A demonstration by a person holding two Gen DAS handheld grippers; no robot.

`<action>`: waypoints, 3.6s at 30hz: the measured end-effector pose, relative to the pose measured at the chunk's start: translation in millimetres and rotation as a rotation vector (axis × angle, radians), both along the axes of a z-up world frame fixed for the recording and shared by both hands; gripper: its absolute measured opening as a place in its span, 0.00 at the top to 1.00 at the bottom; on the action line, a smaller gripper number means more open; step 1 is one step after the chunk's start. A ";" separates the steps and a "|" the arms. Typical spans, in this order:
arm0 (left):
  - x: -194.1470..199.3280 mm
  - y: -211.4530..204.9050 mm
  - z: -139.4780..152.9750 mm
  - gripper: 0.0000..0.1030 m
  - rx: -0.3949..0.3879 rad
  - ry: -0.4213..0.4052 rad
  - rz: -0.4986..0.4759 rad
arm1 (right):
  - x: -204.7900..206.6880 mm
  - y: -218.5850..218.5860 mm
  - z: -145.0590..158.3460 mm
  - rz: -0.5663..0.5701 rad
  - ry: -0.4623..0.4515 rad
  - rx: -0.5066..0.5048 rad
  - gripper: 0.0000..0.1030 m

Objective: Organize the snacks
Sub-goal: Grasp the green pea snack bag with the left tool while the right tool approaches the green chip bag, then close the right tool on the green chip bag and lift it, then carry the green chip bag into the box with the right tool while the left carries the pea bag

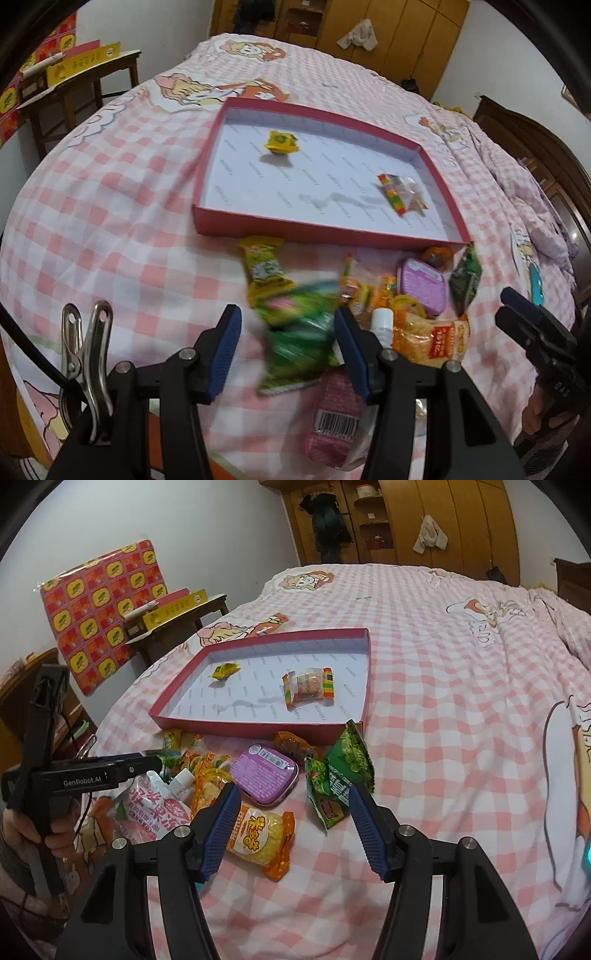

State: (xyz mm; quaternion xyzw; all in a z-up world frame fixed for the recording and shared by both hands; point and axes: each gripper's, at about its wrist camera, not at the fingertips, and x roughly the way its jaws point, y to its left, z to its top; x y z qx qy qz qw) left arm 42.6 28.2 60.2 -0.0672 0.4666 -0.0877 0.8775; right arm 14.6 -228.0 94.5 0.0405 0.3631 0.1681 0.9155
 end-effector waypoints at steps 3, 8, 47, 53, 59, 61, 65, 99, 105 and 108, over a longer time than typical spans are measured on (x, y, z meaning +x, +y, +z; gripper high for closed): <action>-0.5 -7.2 -2.5 0.46 0.021 0.008 -0.017 | -1.9 -3.6 -0.2 -0.004 -0.006 -0.016 0.39; 2.1 -13.1 -17.5 0.46 0.070 0.033 -0.011 | -2.8 -13.1 -5.1 -0.027 -0.005 -0.011 0.39; -10.3 -4.6 -13.5 0.56 0.041 -0.034 -0.030 | 46.0 -29.4 -52.3 -0.126 0.134 0.182 0.44; -13.7 1.8 -10.5 0.56 0.020 -0.045 -0.015 | 42.8 -29.9 -55.5 -0.142 0.117 0.173 0.49; -19.6 4.6 -6.9 0.56 0.011 -0.056 -0.012 | 40.4 -25.2 -55.3 -0.158 0.099 0.134 0.53; -20.8 6.6 -4.3 0.56 0.008 -0.063 -0.008 | 40.5 -26.8 -55.0 -0.163 0.100 0.145 0.55; -22.7 12.0 1.3 0.56 0.001 -0.078 0.007 | 40.6 -30.0 -54.7 -0.173 0.103 0.161 0.59; 5.0 21.9 42.5 0.56 0.018 -0.193 -0.015 | 18.6 -7.4 -14.0 -0.145 0.046 0.127 0.70; 33.3 17.9 43.4 0.56 0.010 -0.196 -0.012 | 24.0 -1.5 -6.3 -0.111 0.009 0.137 0.70; 50.5 15.4 40.0 0.56 0.002 -0.175 -0.005 | 32.7 -1.4 -2.1 -0.094 -0.006 0.141 0.70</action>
